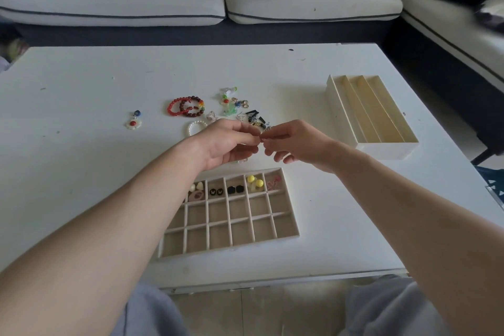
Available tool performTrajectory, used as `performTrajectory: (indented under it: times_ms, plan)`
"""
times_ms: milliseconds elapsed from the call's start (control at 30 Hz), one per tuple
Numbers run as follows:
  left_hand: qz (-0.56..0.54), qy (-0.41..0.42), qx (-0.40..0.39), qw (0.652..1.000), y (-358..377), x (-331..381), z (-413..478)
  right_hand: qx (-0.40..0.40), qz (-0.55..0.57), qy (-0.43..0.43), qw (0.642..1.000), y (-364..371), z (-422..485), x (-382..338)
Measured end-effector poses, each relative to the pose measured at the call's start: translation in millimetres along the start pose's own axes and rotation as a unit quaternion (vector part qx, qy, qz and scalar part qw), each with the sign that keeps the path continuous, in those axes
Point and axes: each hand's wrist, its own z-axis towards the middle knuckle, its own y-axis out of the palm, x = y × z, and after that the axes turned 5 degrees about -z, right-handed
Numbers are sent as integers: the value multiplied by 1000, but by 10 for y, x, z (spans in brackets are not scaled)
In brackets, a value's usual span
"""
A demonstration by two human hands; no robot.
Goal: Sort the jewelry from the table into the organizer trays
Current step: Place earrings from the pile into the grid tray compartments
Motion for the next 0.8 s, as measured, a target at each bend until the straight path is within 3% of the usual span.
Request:
performTrajectory:
  times_ms: [200,800]
  plan:
    - [2,14,12,1000,9,9,-4,-22,31,28,999,6,19,15]
    - [40,45,47,997,30,5,-42,9,10,32,999,-38,-14,65]
